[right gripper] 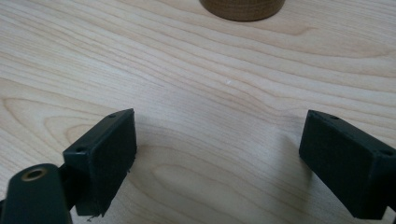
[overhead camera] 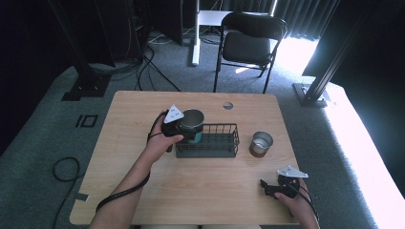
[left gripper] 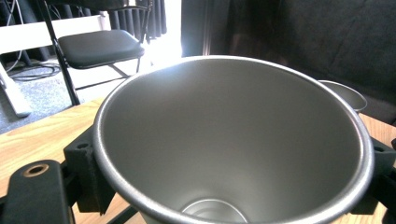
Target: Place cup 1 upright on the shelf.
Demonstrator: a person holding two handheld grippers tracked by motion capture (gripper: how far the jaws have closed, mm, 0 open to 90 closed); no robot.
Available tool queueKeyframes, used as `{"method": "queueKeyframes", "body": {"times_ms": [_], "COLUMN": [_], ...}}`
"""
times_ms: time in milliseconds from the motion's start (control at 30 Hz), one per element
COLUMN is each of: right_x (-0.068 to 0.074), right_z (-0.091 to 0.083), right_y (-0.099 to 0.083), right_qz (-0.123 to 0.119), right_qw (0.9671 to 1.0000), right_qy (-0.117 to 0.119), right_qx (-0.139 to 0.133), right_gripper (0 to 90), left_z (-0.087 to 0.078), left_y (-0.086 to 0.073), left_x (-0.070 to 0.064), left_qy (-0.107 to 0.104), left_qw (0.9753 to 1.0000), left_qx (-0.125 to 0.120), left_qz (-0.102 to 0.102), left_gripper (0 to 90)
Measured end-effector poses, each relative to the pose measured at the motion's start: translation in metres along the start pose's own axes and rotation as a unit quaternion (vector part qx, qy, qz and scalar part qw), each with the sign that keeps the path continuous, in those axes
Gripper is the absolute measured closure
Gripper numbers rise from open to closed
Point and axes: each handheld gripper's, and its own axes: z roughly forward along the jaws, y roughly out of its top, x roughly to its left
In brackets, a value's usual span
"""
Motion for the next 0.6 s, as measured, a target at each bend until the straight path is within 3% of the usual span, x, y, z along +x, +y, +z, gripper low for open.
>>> {"method": "queueKeyframes", "body": {"times_ms": [133,600], "right_x": [0.0,0.0], "right_z": [0.0,0.0], "right_y": [0.0,0.0], "right_qz": [0.0,0.0], "right_qw": [1.0,1.0], "right_qy": [0.0,0.0], "right_qx": [0.0,0.0], "right_gripper": [10.7,10.7], "left_z": [0.004,0.007], "left_y": [-0.006,-0.016], "left_x": [-0.002,-0.001], "left_qy": [0.0,0.003], "left_qw": [1.0,0.9999], "left_qx": [0.008,0.002], "left_qz": [0.004,0.01], "left_gripper": [13.7,13.6]}}
